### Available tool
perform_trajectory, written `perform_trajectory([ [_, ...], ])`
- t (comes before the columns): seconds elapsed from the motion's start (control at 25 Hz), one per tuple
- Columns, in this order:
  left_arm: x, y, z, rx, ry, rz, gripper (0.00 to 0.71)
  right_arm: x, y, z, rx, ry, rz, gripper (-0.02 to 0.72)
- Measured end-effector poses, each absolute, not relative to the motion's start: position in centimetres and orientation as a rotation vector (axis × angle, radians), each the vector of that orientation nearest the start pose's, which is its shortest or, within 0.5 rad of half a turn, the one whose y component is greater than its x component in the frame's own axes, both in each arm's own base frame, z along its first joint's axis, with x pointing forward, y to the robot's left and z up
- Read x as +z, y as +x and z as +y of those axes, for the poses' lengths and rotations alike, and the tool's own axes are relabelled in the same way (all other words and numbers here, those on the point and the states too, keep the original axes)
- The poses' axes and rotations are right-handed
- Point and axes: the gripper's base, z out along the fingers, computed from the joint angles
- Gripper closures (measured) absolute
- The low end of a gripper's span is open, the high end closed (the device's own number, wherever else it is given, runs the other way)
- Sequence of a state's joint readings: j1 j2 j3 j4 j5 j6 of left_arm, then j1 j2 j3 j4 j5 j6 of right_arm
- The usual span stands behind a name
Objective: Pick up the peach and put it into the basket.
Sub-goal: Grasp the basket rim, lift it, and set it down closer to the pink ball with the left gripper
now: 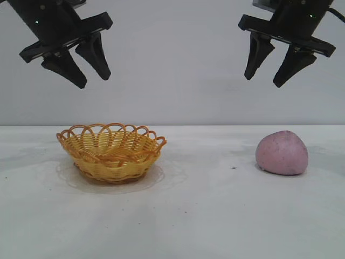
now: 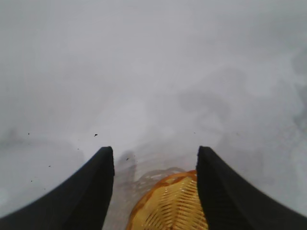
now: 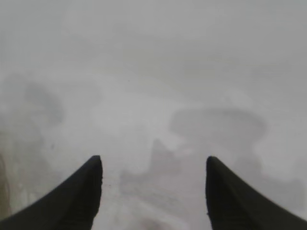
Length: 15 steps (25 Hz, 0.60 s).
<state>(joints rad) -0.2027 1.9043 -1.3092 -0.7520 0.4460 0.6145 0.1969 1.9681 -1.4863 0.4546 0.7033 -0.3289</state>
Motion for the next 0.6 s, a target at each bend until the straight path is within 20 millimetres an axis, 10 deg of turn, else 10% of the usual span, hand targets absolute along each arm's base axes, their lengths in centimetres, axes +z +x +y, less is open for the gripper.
perform_trajectory([
  [0.6, 21.13, 40.11, -11.14, -0.487, 0.361, 2.423, 0.322, 21.69, 41.53, 10.92, 0.455, -0.322, 2.597, 0.300],
])
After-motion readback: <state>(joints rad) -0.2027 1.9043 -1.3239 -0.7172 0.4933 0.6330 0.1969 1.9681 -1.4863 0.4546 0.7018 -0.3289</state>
